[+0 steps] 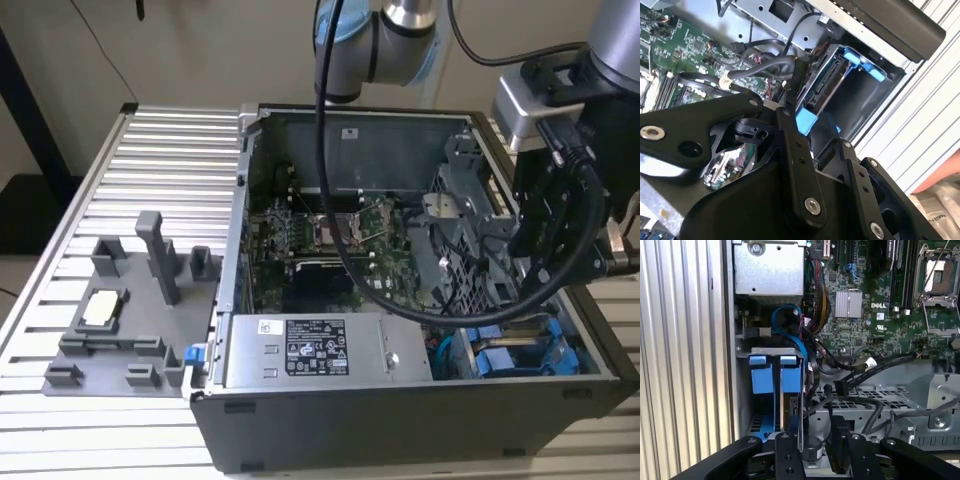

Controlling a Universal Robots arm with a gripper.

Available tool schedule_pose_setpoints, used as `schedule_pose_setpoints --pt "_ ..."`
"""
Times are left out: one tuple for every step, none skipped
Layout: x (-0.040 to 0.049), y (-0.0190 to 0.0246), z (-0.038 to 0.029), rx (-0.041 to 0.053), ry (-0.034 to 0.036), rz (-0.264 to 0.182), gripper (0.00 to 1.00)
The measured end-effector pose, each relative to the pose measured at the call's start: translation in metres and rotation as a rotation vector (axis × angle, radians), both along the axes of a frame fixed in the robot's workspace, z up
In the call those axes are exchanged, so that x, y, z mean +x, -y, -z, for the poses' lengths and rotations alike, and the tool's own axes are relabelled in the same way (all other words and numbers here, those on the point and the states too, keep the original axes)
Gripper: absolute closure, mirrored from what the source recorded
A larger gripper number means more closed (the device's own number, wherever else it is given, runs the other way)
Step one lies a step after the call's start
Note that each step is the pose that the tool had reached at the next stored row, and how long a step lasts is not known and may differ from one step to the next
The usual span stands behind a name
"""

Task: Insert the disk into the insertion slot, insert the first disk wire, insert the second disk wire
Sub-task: 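Insert the disk into the insertion slot, then insert the first disk wire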

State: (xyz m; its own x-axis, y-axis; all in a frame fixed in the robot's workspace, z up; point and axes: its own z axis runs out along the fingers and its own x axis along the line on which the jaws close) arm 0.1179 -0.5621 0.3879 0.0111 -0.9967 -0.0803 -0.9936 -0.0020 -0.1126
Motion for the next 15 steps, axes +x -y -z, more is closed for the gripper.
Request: schedule_pose_setpoints --pt "-0.0005 -0.0002 -0.0014 0.0002 0.0034 0.0 0.6" --pt "-0.001 -0.0004 -0.0023 0.0001 0.0072 0.0 0.6" --pt "-0.0015 -0.0003 -0.0023 0.0057 0.0144 0.0 0.6" --pt "-0.0021 -0.0003 -0.0023 0.0224 0.0234 0.0 0.6" --pt "-0.0032 -0.0003 -0.0024 0.0376 0.0343 0.0 0.6" --pt "-0.0041 -0.0004 -0.0025 0.0509 0.0451 0.0 0.6" --pt "-0.005 -0.0004 -0.0024 0.0618 0.057 0.0 0.6" --pt "-0.0057 -0.0004 -0.0024 0.0664 0.0689 0.0 0.6" --pt "-0.0062 -0.0005 -0.0023 0.0671 0.0794 -0.001 0.6" --pt "-0.0067 -0.0005 -0.0023 0.0671 0.092 -0.002 0.6" --pt "-0.0071 -0.0005 -0.0024 0.0669 0.108 -0.003 0.6" --pt "-0.0076 -0.0008 -0.0024 0.0667 0.126 -0.004 0.6" --pt "-0.0081 -0.001 -0.0021 0.0666 0.1419 -0.006 0.6" --pt "-0.0083 -0.0015 -0.0015 0.0667 0.1483 -0.01 0.6" --pt "-0.0084 -0.0019 -0.0009 0.0665 0.1508 -0.017 0.6"
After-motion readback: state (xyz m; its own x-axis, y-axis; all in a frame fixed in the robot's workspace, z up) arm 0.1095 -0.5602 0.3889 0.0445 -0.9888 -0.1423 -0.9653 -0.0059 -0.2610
